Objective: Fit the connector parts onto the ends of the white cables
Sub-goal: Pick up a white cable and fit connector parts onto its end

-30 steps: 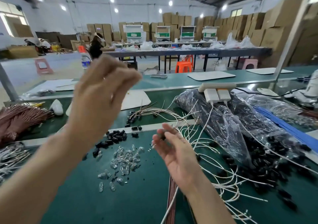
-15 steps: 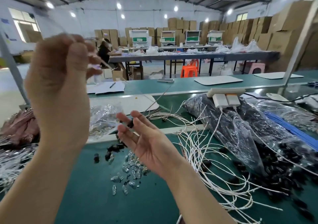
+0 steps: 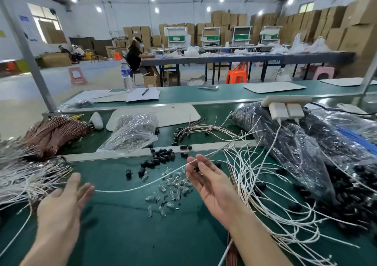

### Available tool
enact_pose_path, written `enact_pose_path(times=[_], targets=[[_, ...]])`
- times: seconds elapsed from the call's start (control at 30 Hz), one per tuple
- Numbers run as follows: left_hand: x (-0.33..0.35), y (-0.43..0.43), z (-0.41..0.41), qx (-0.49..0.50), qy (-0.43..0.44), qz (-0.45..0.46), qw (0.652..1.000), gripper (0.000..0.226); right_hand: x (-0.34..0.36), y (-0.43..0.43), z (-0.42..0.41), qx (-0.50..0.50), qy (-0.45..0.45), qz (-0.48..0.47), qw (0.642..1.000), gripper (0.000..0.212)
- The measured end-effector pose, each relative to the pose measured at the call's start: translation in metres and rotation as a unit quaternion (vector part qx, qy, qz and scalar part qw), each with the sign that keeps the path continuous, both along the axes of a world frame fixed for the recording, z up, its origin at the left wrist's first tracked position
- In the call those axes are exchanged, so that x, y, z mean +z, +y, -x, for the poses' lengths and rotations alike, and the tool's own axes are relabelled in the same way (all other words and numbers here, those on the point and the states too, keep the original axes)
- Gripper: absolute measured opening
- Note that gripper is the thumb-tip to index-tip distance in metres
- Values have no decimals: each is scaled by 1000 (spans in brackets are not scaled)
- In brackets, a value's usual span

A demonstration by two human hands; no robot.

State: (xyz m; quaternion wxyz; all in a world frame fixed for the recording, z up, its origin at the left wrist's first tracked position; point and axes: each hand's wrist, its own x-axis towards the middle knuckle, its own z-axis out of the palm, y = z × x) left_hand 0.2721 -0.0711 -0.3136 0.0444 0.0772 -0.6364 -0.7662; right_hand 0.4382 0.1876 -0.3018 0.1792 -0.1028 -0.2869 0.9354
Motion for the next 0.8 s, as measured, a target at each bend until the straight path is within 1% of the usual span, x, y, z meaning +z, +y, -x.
enact_pose_path(times=[0.03, 0.07, 0.1, 0.13, 0.17, 0.23, 0.27, 0.3, 0.33, 0.4, 0.47, 0.53, 0.6, 0.67, 0.73, 0.8], targets=[[-1, 5, -10, 63, 31, 112, 991, 79, -4, -1, 0, -6, -6, -14, 1000, 23], [1, 15, -25, 93, 106, 200, 970, 85, -7, -2, 1, -11, -13, -37, 999, 22], [5, 29, -42, 88, 188, 262, 942, 82, -10, -3, 1, -16, -20, -63, 998, 21], [10, 47, -57, 35, 245, 291, 924, 76, -12, -4, 2, -19, -25, -89, 996, 20], [13, 66, -69, -46, 277, 304, 910, 70, -14, -5, 3, -23, -27, -113, 993, 19], [8, 100, -80, -202, 295, 341, 869, 63, -15, -7, 5, -24, -22, -141, 989, 19], [4, 115, -83, -242, 303, 369, 845, 58, -15, -7, 6, -23, -16, -148, 989, 18], [0, 124, -85, -261, 313, 385, 828, 52, -16, -7, 6, -22, -11, -154, 988, 17], [-2, 129, -86, -273, 317, 383, 824, 42, -16, -7, 5, -21, -8, -161, 987, 17], [-7, 133, -85, -290, 306, 339, 841, 23, -19, -3, 5, -21, -8, -171, 985, 17], [-9, 131, -83, -296, 309, 301, 852, 16, -20, 0, 7, -29, -11, -171, 985, 19], [-11, 127, -82, -283, 329, 281, 856, 8, -20, 6, 7, -56, -10, -142, 988, 22], [-12, 122, -83, -278, 350, 283, 849, 8, -18, 15, 4, -89, -6, -90, 992, 24], [-14, 116, -83, -281, 367, 304, 833, 9, -15, 22, 1, -109, 0, -43, 993, 26], [-17, 113, -81, -287, 367, 317, 826, 4, -13, 26, -2, -114, -2, -20, 993, 28], [-18, 112, -79, -288, 367, 321, 824, 8, -13, 27, -2, -112, -12, -5, 994, 30]])
